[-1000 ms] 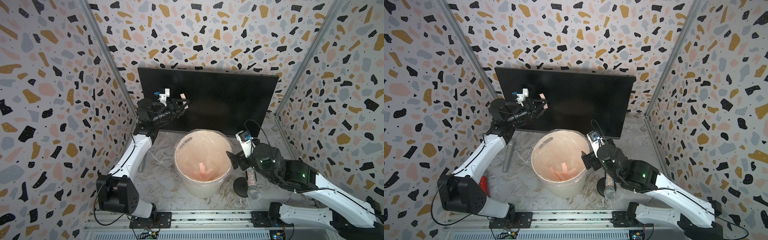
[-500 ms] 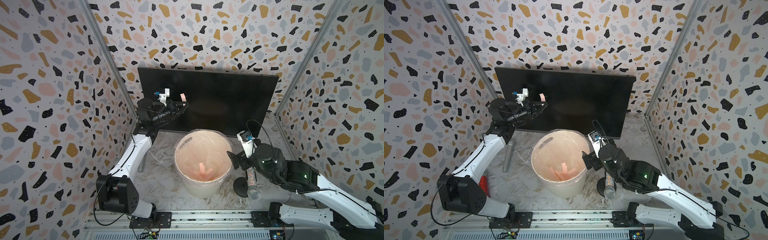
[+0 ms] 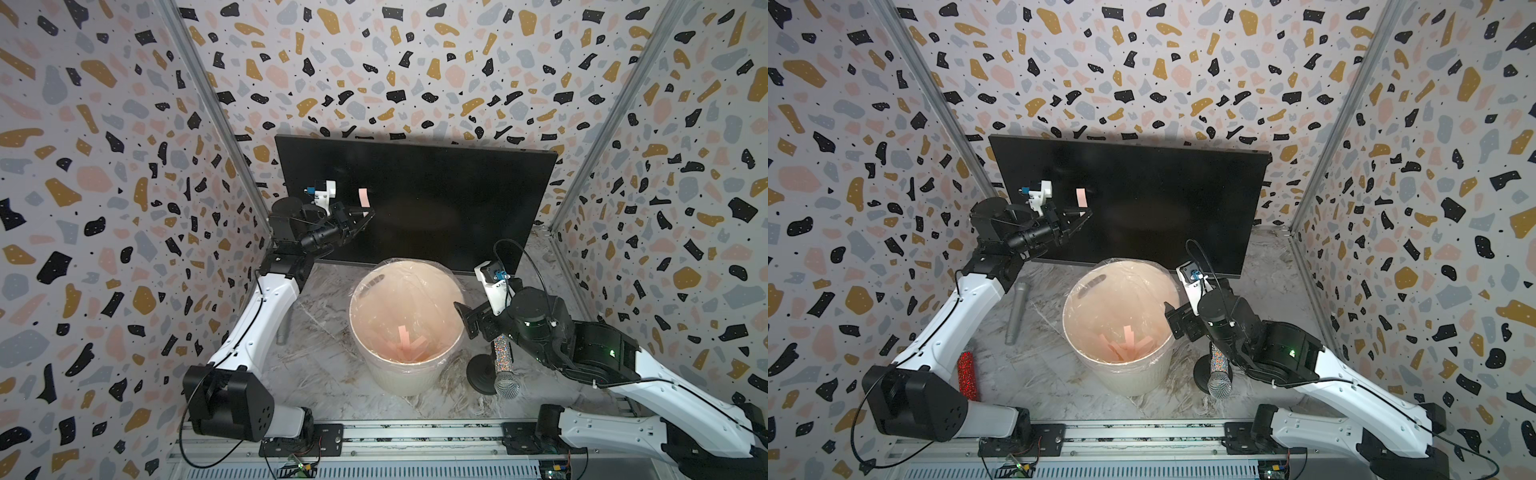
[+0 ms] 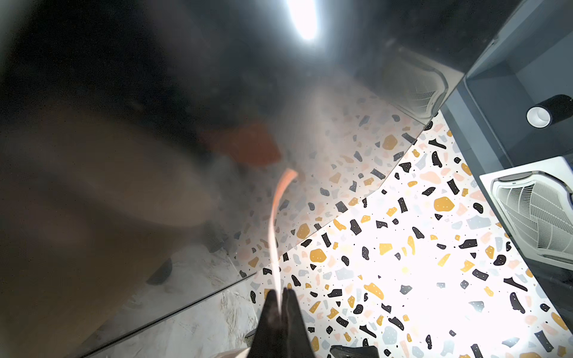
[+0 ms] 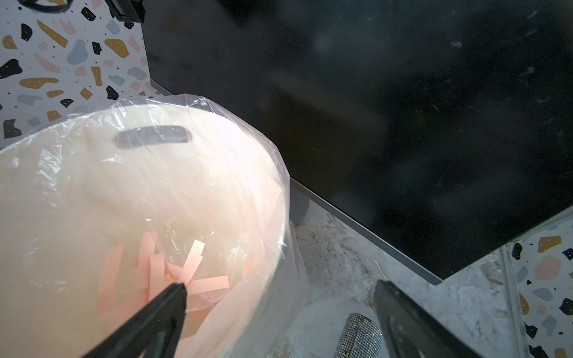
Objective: Remove the sticky note from the monitor
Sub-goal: Tear off the sticky note from the monitor, then place the sticky note in the trash bin.
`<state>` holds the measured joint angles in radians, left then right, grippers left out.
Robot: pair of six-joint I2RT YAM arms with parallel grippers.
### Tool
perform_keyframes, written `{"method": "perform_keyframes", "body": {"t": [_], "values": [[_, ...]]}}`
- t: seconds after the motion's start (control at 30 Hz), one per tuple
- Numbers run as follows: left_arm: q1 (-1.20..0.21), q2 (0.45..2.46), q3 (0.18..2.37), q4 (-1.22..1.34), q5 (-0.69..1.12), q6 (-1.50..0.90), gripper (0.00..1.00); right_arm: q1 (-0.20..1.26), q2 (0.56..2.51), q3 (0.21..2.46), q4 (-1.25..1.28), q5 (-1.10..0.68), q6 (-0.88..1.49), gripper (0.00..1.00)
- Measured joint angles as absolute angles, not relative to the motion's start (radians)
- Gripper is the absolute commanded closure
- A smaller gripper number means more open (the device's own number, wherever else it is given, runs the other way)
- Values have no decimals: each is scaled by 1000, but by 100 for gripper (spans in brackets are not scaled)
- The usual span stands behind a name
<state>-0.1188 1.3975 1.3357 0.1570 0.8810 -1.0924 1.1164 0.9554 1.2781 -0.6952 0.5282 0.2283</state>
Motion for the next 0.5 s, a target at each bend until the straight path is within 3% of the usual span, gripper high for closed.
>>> {"method": "perform_keyframes", "body": {"t": [0.5], "values": [[-129, 1253, 1314, 15, 884, -1034, 100, 1116, 956, 1278, -695, 523, 231, 0]]}}
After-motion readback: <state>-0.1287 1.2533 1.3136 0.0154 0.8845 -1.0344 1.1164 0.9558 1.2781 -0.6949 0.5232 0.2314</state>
